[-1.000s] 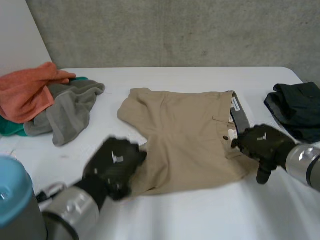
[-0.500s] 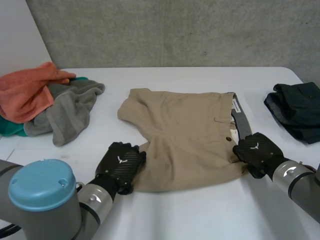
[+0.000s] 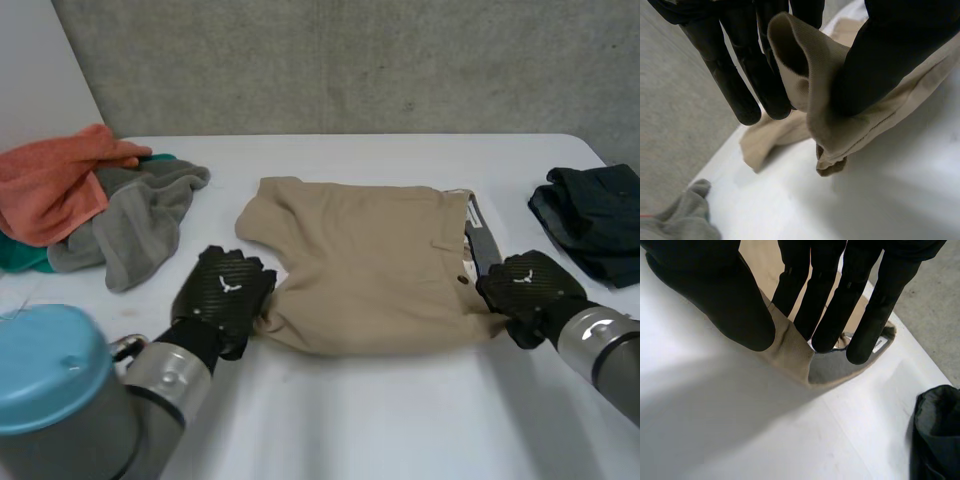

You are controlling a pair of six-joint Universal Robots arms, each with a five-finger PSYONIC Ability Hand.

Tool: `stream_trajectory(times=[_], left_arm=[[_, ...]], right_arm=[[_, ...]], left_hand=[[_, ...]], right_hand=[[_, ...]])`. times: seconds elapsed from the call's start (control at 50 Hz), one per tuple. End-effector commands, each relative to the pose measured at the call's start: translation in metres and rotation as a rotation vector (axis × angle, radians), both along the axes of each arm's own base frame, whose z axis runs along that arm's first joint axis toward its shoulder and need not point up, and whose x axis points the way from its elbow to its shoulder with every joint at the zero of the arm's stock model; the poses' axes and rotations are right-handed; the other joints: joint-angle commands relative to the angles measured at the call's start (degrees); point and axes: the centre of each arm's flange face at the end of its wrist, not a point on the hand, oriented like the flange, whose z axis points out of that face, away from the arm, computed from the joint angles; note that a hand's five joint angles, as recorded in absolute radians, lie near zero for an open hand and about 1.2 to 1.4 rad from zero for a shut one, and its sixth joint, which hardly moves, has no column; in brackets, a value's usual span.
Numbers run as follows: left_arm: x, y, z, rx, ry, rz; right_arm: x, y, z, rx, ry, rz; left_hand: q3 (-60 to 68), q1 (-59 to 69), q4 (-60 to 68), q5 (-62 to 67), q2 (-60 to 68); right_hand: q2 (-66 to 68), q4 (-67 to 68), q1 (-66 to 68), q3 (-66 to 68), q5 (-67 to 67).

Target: Fold the laundry.

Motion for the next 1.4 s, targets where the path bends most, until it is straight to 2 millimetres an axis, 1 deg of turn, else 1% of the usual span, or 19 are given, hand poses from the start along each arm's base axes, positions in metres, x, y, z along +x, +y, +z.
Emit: stream_trajectory(times=[0.02, 0.12, 0.18, 0.24, 0.32, 0.44, 0.5, 0.58, 0.74, 0.84, 0.86, 0.88, 0.9, 0.92, 1.02, 1.1, 1.18, 1.26, 1.4], left_arm=[[0.032, 0.050, 0.034, 0.160, -0.111, -0.014], [0.054, 0.091, 0.035, 0.400, -0.277, -0.049], [0.051, 0.092, 0.038, 0.390, -0.266, -0.069], [0.040, 0.080, 0.041, 0.313, -0.219, -0.077], [0.018, 0.052, 0.046, 0.174, -0.123, -0.076], [-0.018, -0.018, 0.050, -0.026, 0.023, -0.021], [-0.022, -0.060, 0.040, -0.059, 0.040, 0.036], [-0.033, -0.099, 0.024, -0.070, 0.046, 0.067], [-0.062, -0.158, -0.005, -0.111, 0.048, 0.078], [-0.072, -0.178, -0.014, -0.171, 0.010, 0.072], [-0.073, -0.179, -0.015, -0.181, 0.002, 0.070], [-0.074, -0.182, -0.018, -0.197, -0.025, 0.067], [-0.076, -0.180, -0.018, -0.205, -0.040, 0.062], [-0.077, -0.178, -0.019, -0.212, -0.055, 0.054], [-0.079, -0.168, -0.020, -0.224, -0.103, 0.038], [-0.074, -0.150, 0.000, -0.226, -0.097, 0.039], [-0.058, -0.123, 0.021, -0.207, -0.082, 0.033], [-0.048, -0.103, 0.026, -0.173, -0.061, 0.027], [-0.044, -0.085, 0.008, -0.087, -0.058, -0.039]], right_arm=[[-0.010, 0.040, 0.034, 0.131, 0.131, 0.048], [-0.017, 0.074, 0.044, 0.256, 0.241, 0.116], [-0.015, 0.078, 0.046, 0.255, 0.244, 0.138], [-0.013, 0.076, 0.045, 0.235, 0.239, 0.139], [-0.011, 0.059, 0.044, 0.170, 0.193, 0.096], [0.004, 0.008, 0.041, 0.074, 0.010, -0.006], [0.018, -0.012, 0.036, 0.022, -0.034, -0.008], [0.034, -0.045, 0.027, -0.101, -0.041, -0.051], [0.070, -0.109, 0.000, -0.317, -0.050, -0.134], [0.084, -0.142, -0.023, -0.418, -0.078, -0.145], [0.085, -0.147, -0.025, -0.438, -0.086, -0.147], [0.089, -0.154, -0.027, -0.483, -0.097, -0.152], [0.090, -0.156, -0.027, -0.495, -0.100, -0.154], [0.092, -0.158, -0.027, -0.508, -0.104, -0.154], [0.092, -0.159, -0.023, -0.509, -0.115, -0.155], [0.084, -0.146, -0.006, -0.460, -0.107, -0.160], [0.069, -0.118, 0.011, -0.292, -0.141, -0.177], [0.060, -0.086, 0.022, -0.126, -0.176, -0.149], [0.030, -0.057, -0.004, 0.110, -0.157, -0.164]], left_hand=[[12.03, 15.52, 11.53, 14.11, 12.01], [12.03, 15.52, 11.53, 14.11, 12.01], [12.03, 15.52, 11.53, 14.11, 12.01], [12.03, 15.52, 11.53, 14.11, 12.01], [12.03, 15.52, 11.53, 14.11, 12.01], [12.03, 15.52, 11.53, 14.11, 12.01], [12.03, 15.52, 11.53, 14.11, 12.01], [12.03, 15.52, 11.53, 14.11, 12.01], [12.03, 15.52, 11.53, 14.11, 12.01], [12.03, 15.52, 11.53, 14.11, 12.01], [1.73, 5.22, 1.22, 3.81, 1.71], [-34.51, -31.02, -35.02, -32.43, -34.53], [-54.02, -50.53, -54.53, -51.94, -54.05], [-57.97, -54.48, -58.47, -55.89, -57.99], [-57.97, -54.48, -58.47, -55.89, -57.99], [-57.97, -54.48, -58.47, -55.89, -57.99], [-57.76, -54.27, -58.27, -55.68, -57.78], [-54.23, -50.74, -54.74, -52.15, -54.25], [-35.26, -31.77, -35.76, -33.17, -35.28]], right_hand=[[13.43, 11.51, 20.15, 12.28, 14.72], [13.43, 11.51, 20.15, 12.28, 14.72], [13.43, 11.51, 20.15, 12.28, 14.72], [13.43, 11.51, 20.15, 12.28, 14.72], [13.43, 11.51, 20.15, 12.28, 14.72], [13.43, 11.51, 20.15, 12.28, 14.72], [13.43, 11.51, 20.15, 12.28, 14.72], [13.43, 11.51, 20.15, 12.28, 14.72], [13.43, 11.51, 20.15, 12.28, 14.72], [13.43, 11.51, 20.15, 12.28, 14.72], [13.43, 11.51, 20.15, 12.28, 14.72], [-0.99, -2.92, 5.72, -2.15, 0.29], [-31.61, -33.54, -24.90, -32.77, -30.33], [-56.57, -58.49, -49.85, -57.72, -55.28], [-56.57, -58.49, -49.85, -57.72, -55.28], [-56.57, -58.49, -49.85, -57.72, -55.28], [-56.57, -58.49, -49.85, -57.72, -55.28], [-56.57, -58.49, -49.85, -57.72, -55.28], [-50.44, -52.37, -43.73, -51.60, -49.16]])
